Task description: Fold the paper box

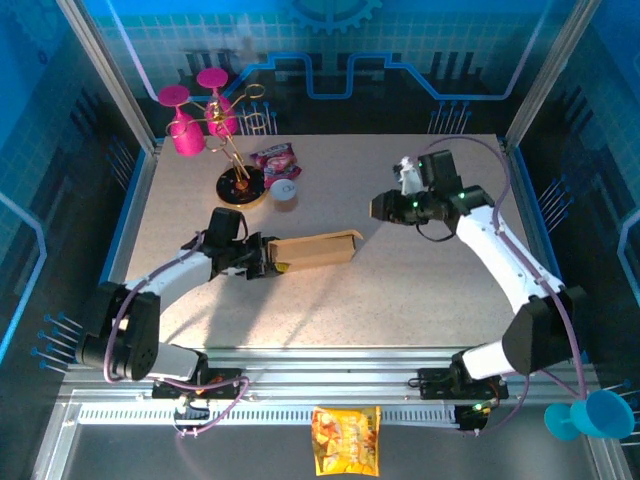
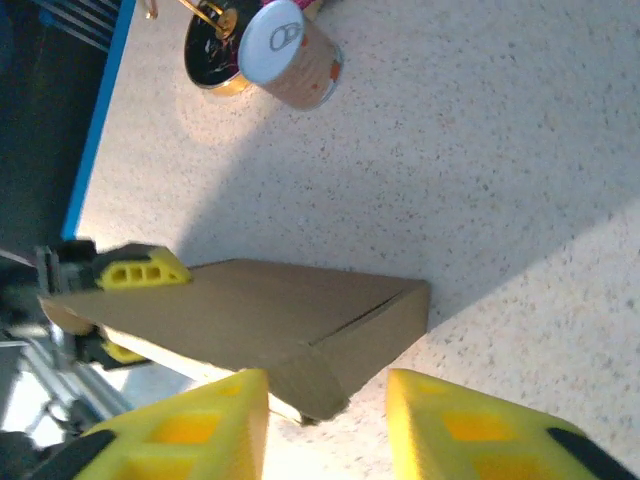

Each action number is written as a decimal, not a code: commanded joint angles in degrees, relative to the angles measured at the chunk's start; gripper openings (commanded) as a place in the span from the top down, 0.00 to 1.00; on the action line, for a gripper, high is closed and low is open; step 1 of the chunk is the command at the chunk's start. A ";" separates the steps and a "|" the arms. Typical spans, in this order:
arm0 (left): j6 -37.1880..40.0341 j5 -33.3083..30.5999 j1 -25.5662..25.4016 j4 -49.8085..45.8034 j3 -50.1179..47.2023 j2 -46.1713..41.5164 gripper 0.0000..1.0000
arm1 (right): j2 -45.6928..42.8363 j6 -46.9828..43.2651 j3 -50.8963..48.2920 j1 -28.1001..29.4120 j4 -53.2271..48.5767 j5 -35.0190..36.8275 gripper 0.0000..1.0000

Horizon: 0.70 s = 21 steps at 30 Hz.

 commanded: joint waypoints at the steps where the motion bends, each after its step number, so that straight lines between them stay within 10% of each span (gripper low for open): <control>1: -20.19 -0.86 1.92 -5.89 0.27 4.55 0.88 | -1.06 -16.85 -4.09 0.83 10.75 3.84 0.69; 21: -14.12 -0.85 4.09 -14.42 6.49 8.43 0.90 | 7.62 -32.65 8.36 7.70 -5.87 6.32 0.73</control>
